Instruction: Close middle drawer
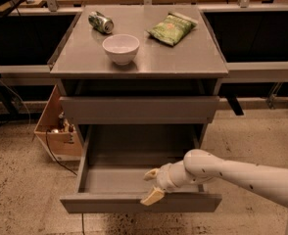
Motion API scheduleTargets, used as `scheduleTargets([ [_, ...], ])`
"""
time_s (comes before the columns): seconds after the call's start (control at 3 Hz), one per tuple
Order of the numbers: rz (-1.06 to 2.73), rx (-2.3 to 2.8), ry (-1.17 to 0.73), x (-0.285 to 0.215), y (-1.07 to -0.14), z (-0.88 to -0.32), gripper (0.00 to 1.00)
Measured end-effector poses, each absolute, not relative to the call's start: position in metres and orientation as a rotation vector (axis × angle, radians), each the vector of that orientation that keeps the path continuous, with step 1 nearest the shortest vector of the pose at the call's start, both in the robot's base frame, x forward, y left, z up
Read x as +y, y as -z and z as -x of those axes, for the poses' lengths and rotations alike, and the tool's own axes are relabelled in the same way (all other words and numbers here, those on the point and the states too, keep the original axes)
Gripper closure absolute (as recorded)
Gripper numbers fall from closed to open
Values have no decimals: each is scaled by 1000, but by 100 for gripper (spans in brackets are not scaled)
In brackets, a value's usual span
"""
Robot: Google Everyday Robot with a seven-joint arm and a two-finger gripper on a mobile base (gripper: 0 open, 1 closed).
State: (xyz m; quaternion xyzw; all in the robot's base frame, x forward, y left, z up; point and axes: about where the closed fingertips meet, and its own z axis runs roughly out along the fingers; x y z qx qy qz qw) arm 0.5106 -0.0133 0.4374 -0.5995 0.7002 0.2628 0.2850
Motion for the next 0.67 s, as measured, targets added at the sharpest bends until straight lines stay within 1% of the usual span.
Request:
scheduleTargets([
  [0.33,1613,1839,-680,-6,-446,-523,48],
  [0.67,1622,1816,-672,0,-451,-534,26],
])
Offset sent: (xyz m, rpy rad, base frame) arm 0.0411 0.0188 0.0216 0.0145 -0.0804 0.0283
